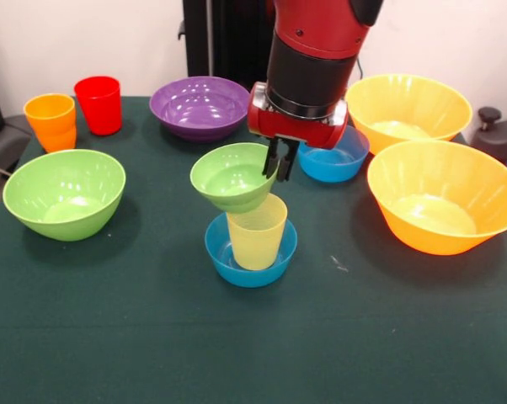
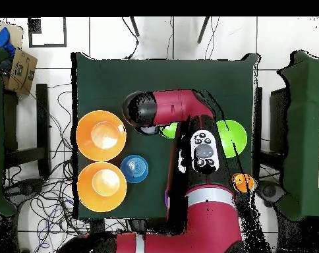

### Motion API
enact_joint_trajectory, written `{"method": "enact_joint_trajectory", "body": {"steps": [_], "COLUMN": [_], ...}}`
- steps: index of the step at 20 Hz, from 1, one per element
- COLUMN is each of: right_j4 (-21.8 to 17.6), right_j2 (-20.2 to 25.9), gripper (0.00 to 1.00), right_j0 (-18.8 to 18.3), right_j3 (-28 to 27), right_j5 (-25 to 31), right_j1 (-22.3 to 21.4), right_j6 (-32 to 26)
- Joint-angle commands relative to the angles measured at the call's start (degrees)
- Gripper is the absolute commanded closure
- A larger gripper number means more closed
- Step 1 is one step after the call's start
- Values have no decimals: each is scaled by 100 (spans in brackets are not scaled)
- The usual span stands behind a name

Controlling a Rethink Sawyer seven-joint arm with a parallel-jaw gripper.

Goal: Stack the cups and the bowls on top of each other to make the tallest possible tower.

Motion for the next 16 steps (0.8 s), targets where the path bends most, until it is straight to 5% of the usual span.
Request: {"method": "enact_joint_trajectory", "body": {"steps": [1, 16], "right_j4": [39, 192], "right_j2": [-50, -106], "gripper": [100, 100], "right_j0": [236, 222], "right_j3": [302, 480], "right_j5": [-232, -699], "right_j1": [115, 176], "right_j6": [766, 773]}}
